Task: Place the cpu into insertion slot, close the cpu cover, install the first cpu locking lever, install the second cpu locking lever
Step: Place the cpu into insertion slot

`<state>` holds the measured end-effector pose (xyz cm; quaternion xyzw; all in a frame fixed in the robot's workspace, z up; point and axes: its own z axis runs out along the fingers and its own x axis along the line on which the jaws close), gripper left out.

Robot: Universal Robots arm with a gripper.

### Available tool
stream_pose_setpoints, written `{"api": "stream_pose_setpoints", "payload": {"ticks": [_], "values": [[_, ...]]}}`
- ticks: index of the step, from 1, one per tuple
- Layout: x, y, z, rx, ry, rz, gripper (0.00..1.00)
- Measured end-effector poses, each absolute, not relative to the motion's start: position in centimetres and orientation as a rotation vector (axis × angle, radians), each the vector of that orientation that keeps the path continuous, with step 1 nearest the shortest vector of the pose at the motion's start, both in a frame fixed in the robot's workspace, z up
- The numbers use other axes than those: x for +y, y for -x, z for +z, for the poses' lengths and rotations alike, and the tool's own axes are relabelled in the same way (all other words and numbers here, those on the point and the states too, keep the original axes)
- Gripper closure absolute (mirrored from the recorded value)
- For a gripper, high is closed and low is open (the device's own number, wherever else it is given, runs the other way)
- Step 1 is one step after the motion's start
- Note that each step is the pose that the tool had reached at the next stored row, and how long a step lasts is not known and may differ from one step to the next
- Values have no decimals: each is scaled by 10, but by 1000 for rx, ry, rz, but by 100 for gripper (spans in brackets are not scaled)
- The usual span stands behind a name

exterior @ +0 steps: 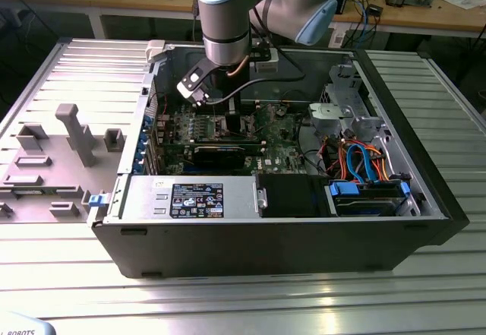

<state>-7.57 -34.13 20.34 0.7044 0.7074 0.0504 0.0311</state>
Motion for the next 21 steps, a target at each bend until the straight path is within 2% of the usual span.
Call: {"api": "stream_pose_setpoints", "payload": {"ticks": [21], "values": [[-340, 76, 197, 2161, -2187, 154, 46]]}}
